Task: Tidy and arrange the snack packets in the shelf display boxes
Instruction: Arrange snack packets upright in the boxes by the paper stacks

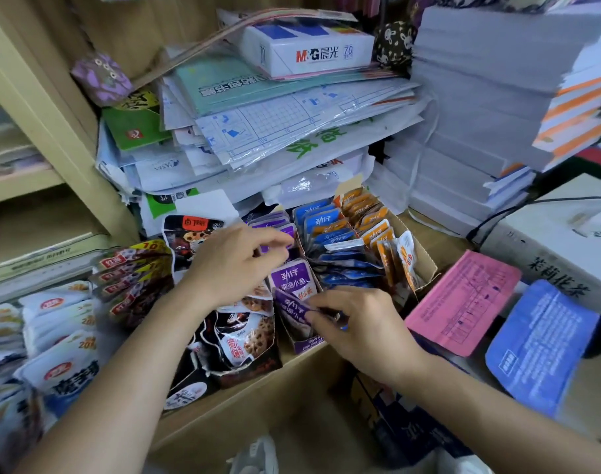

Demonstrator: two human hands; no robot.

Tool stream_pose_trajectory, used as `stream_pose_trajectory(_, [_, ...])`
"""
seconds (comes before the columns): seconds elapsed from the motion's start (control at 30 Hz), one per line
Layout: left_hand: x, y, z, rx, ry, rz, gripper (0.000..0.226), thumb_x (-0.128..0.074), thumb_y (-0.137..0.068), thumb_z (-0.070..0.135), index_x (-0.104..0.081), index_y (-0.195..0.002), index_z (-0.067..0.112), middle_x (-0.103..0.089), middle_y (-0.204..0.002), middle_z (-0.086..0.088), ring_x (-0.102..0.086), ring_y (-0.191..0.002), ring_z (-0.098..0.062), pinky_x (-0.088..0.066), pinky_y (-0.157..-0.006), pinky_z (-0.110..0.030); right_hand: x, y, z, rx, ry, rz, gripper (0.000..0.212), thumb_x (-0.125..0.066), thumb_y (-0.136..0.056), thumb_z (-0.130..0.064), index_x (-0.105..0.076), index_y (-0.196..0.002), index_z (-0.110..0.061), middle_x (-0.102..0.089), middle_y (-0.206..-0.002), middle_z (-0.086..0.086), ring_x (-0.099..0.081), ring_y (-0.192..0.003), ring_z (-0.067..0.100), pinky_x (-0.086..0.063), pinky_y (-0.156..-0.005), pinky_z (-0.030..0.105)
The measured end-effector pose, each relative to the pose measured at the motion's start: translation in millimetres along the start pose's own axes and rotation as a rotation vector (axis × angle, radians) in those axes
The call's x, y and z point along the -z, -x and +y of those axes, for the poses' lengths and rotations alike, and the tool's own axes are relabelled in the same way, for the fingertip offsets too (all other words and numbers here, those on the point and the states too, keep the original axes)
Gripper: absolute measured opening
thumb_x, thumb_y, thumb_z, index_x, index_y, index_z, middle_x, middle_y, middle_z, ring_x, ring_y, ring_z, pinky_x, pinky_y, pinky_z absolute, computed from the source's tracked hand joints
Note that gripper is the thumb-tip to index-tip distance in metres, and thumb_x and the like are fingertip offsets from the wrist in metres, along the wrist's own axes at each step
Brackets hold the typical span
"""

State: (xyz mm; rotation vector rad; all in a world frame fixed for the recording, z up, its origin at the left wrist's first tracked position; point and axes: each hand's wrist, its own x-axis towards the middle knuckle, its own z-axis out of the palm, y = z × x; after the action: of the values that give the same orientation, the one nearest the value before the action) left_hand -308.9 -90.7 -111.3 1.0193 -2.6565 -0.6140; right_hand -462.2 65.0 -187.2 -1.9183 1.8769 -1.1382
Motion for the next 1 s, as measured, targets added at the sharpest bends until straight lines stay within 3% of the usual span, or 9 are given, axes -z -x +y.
stream_pose_trajectory(0.1, [-13,-11,7,0.029,-0.368,-0.178,0.051,-0.027,-0.104,0.056,-0.043,-0.150,0.041,-0.057,-0.136,0.007,-0.039,-0.133,-0.015,-0.024,-0.111,-0.039,-3,6,-2,0.032,0.048,0.020,0.035,-0.053,-0.095,-0.045,-0.074,-0.112,-0.022,-0.073,-0.103,-0.009,-0.066,-0.097,0.004,-0.059,-0.069,0.024])
stream_pose_trajectory(0.17, [-18,-15,3,0.044,-0.384,-0.252,0.050,-0.026,-0.106,0.050,-0.036,-0.153,0.040,-0.047,-0.149,0.006,-0.031,-0.135,-0.010,-0.020,-0.111,-0.040,-2,8,-1,0.031,0.059,0.039,0.033,-0.054,-0.095,-0.043,-0.075,-0.111,-0.023,-0.073,-0.101,-0.011,-0.066,-0.093,0.003,-0.059,-0.067,0.025])
stream_pose_trajectory(0.23, [-17,-17,-2,0.053,-0.329,-0.303,0.047,-0.027,-0.107,0.041,-0.035,-0.153,0.041,-0.039,-0.155,0.015,-0.027,-0.135,-0.005,-0.016,-0.114,-0.041,-4,12,2,0.033,0.086,0.024,0.029,-0.056,-0.095,-0.042,-0.076,-0.107,-0.025,-0.072,-0.100,-0.012,-0.065,-0.091,0.001,-0.058,-0.068,0.027])
stream_pose_trajectory(0.37, [-19,-18,-9,0.022,-0.394,-0.329,0.047,-0.029,-0.105,0.041,-0.039,-0.151,0.042,-0.035,-0.154,0.022,-0.022,-0.138,-0.007,-0.014,-0.115,-0.046,-7,20,3,0.044,0.104,-0.069,0.026,-0.056,-0.097,-0.041,-0.076,-0.106,-0.028,-0.071,-0.106,-0.014,-0.065,-0.097,0.002,-0.057,-0.078,0.030])
stream_pose_trajectory(0.53, [-28,-15,-7,-0.007,-0.535,-0.295,0.054,-0.020,-0.098,0.049,-0.050,-0.142,0.043,-0.038,-0.143,0.015,-0.023,-0.135,-0.012,-0.017,-0.110,-0.046,-3,23,5,0.012,0.110,-0.067,0.033,-0.051,-0.098,-0.046,-0.074,-0.114,-0.030,-0.071,-0.111,-0.015,-0.063,-0.104,0.000,-0.056,-0.083,0.027])
stream_pose_trajectory(0.63, [-23,-14,-10,-0.001,-0.344,-0.300,0.038,-0.034,-0.099,0.037,-0.060,-0.124,0.048,-0.045,-0.132,0.024,-0.025,-0.131,-0.007,-0.015,-0.110,-0.045,-2,22,6,0.009,0.103,-0.032,0.030,-0.053,-0.097,-0.044,-0.074,-0.112,-0.028,-0.070,-0.108,-0.014,-0.063,-0.101,0.001,-0.057,-0.078,0.030])
stream_pose_trajectory(0.77, [-11,-4,-17,0.001,-0.073,-0.319,0.037,-0.045,-0.087,0.032,-0.072,-0.101,0.053,-0.049,-0.125,0.041,-0.023,-0.127,0.002,-0.009,-0.105,-0.034,-3,21,6,0.036,0.147,0.040,0.018,-0.064,-0.094,-0.035,-0.076,-0.103,-0.026,-0.067,-0.113,-0.012,-0.061,-0.102,0.005,-0.056,-0.079,0.031])
stream_pose_trajectory(0.9, [-5,3,-19,0.044,0.036,-0.268,0.042,-0.060,-0.090,0.015,-0.076,-0.094,0.054,-0.042,-0.127,0.023,-0.017,-0.117,0.002,-0.014,-0.101,-0.034,-2,19,7,0.038,0.181,0.047,0.020,-0.062,-0.093,-0.037,-0.074,-0.105,-0.025,-0.060,-0.130,-0.008,-0.056,-0.112,0.010,-0.057,-0.080,0.033])
stream_pose_trajectory(1.0, [-5,3,-17,0.025,0.089,-0.252,0.026,-0.059,-0.084,0.035,-0.076,-0.091,0.054,-0.051,-0.119,0.021,-0.023,-0.117,-0.001,-0.018,-0.101,-0.034,-3,16,8,0.022,0.176,0.026,0.021,-0.068,-0.092,-0.035,-0.069,-0.110,-0.025,-0.064,-0.128,-0.009,-0.058,-0.112,0.011,-0.057,-0.084,0.033])
